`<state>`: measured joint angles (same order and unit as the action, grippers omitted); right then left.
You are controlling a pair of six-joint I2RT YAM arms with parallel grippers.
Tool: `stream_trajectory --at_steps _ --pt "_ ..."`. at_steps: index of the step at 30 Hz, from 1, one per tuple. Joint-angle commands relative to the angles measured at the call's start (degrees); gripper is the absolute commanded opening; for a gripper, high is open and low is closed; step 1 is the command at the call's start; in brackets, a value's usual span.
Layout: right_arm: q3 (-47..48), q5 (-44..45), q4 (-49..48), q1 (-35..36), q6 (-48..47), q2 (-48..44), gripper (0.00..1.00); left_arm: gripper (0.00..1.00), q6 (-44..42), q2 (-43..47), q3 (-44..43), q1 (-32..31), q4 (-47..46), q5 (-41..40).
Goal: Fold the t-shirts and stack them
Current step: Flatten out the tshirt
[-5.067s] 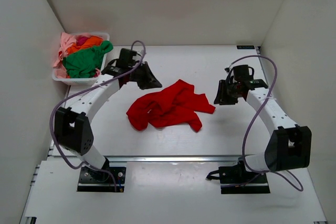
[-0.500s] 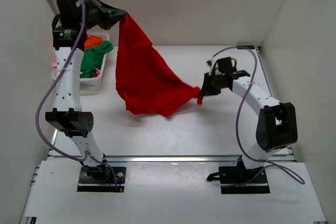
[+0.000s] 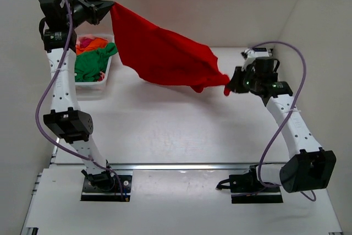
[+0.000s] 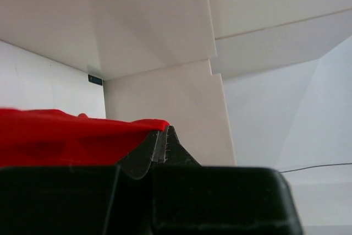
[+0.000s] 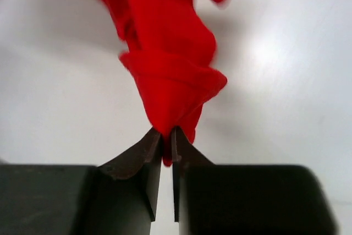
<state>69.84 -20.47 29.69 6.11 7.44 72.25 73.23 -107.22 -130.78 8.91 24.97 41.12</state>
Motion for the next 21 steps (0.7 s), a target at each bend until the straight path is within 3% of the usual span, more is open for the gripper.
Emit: stream_trajectory --at_steps 1,2,5,7,11,18,21 --pt "-5.41 -1.51 11.16 2.59 -1.38 -1.67 0.12 0.0 0.69 5.97 3.6 2.34 -3.7 2.73" --pt "-7.42 -0.89 12.66 3.38 -1.38 -3.15 0.21 0.0 0.51 6.14 3.86 2.26 -3.18 3.26" --pt "-13.13 -1.48 8.04 2.43 1.08 -7.72 0.75 0.0 -0.98 6.06 3.17 1.82 -0.8 4.75" --pt "-13.16 -5.79 1.8 -1.96 3.62 -7.13 0.87 0.0 0.07 5.88 3.95 1.03 -0.45 6.07" --pt "-7.99 -9.42 -6.46 -1.29 6.61 3.04 0.85 0.0 -1.68 8.5 6.67 -0.2 4.1 7.13" --pt "5.29 -13.0 -10.34 6.0 13.55 25.11 0.69 0.0 -5.03 22.21 30.81 -1.0 2.63 6.08" --pt "10.12 -16.7 -13.07 10.93 13.12 31.18 0.64 0.0 -5.38 25.64 36.81 -2.49 2.71 5.2"
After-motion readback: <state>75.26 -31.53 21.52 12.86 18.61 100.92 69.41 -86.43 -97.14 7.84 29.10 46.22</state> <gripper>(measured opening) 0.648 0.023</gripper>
